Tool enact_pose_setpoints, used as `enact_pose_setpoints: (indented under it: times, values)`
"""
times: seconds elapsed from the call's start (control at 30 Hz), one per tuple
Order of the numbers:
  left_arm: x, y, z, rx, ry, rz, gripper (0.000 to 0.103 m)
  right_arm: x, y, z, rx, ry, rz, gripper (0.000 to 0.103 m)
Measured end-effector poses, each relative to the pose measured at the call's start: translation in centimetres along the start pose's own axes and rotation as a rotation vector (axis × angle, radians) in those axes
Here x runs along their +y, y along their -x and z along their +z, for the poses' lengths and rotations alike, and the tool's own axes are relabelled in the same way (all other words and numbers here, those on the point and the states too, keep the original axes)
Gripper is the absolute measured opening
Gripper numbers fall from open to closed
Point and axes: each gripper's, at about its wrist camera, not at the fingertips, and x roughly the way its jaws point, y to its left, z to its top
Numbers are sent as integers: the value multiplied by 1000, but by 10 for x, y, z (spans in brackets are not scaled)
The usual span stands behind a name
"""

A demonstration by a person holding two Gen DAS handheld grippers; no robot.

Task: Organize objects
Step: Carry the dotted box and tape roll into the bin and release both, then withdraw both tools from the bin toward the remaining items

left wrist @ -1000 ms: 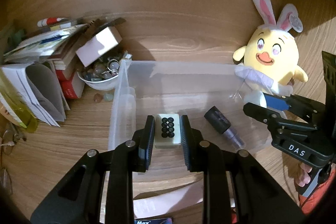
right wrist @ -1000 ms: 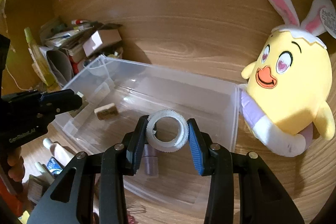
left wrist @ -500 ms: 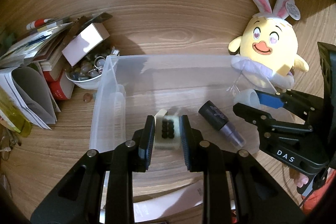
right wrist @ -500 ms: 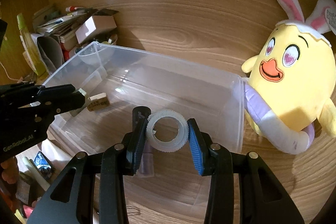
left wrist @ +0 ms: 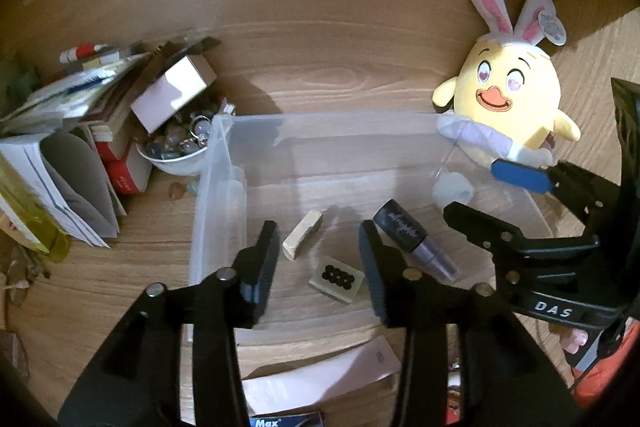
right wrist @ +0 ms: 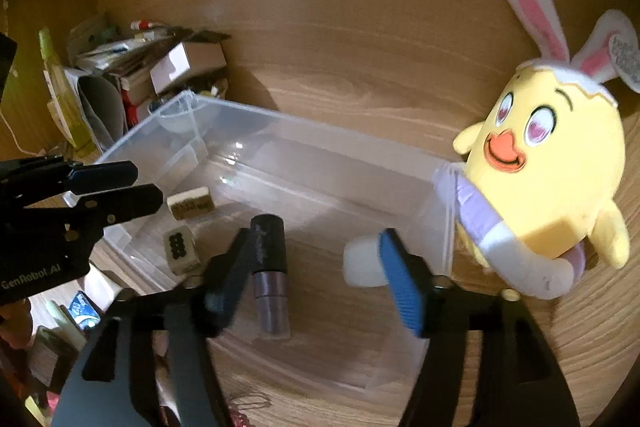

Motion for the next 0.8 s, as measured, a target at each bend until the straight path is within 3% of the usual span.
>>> enact_pose_setpoints:
  times: [0.23, 0.37, 0.47, 0.6, 0.8]
  values:
    - [-1, 25, -1, -65, -10, 15, 75, -1, 16, 6, -30, -5, 1, 77]
    - [0, 40, -6, -87, -20, 26, 77, 0, 27, 5, -48, -10, 3, 84]
    - [4, 50, -11, -87, -12, 23, 94, 2, 38, 3, -62, -6, 4, 84]
    - [9, 64, -21, -100, -4, 12, 96, 7, 53, -1, -79, 13, -6, 85]
    - [13, 76, -41, -73, -17, 52, 96, 12, 75, -8, -116, 10, 9, 89]
